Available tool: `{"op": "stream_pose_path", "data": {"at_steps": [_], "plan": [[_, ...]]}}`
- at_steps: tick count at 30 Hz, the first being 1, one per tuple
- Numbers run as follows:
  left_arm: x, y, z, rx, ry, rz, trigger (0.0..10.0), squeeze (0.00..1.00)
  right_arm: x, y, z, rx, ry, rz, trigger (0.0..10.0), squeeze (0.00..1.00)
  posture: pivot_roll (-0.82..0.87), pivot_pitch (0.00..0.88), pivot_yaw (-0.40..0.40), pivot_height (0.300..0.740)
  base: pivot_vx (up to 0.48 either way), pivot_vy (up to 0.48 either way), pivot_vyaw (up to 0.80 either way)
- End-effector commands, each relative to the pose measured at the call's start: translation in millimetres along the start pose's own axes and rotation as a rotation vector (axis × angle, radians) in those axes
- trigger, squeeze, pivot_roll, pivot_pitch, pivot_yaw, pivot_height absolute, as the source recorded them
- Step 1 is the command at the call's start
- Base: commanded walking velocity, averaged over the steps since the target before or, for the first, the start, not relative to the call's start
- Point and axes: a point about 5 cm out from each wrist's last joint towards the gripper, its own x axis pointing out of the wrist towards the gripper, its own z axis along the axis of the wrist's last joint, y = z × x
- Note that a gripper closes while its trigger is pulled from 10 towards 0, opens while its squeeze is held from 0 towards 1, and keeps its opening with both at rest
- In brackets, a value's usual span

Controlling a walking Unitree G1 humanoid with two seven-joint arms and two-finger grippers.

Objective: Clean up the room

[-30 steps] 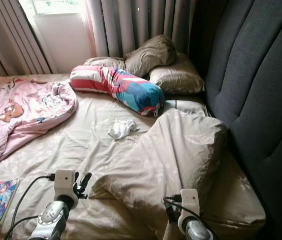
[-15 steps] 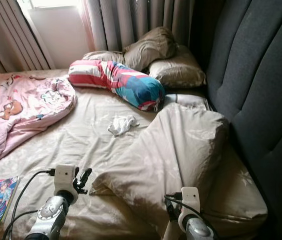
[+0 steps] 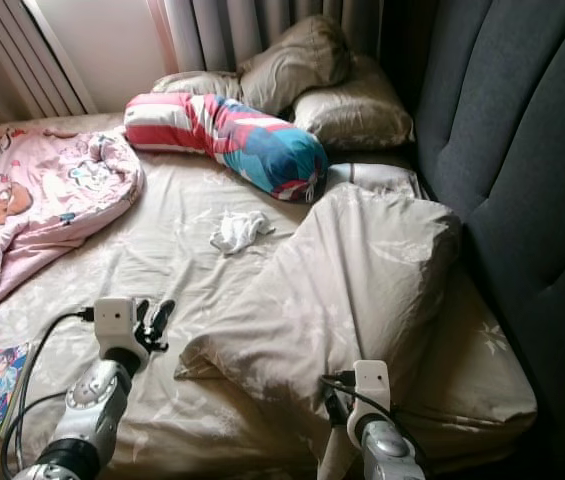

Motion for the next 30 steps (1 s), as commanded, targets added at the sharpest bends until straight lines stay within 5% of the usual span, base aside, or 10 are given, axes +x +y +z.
{"op": "stream_pose_path", "data": {"at_steps": [1,3,4,30], "plan": [[-2.8,1.7,-1.0,-0.01,0.002,0.005,10.0,0.0,-3.2,4.0,-18.3,0.007,0.082,0.008,10.0,0.0,-0.04,0.252,0.097,0.646,0.0,0.0,0.0],[-3.7,0.2,-0.9,-0.013,-0.002,0.002,10.0,0.0,-3.2,2.7,-17.9,0.014,0.081,0.005,10.0,0.0,-0.04,0.259,0.096,0.646,0.0,0.0,0.0],[-5.0,-1.1,-1.2,-0.016,-0.003,-0.002,10.0,0.0,-3.4,2.4,-18.1,0.01,0.079,0.008,0.0,0.0,-0.04,0.268,0.094,0.646,0.0,0.0,0.0],[-10.5,-7.1,1.1,-0.033,-0.008,-0.01,10.0,0.0,-9.6,-7.7,-31.0,0.029,0.076,-0.037,0.0,0.0,-0.07,0.276,0.079,0.646,0.0,0.0,0.0]]}}
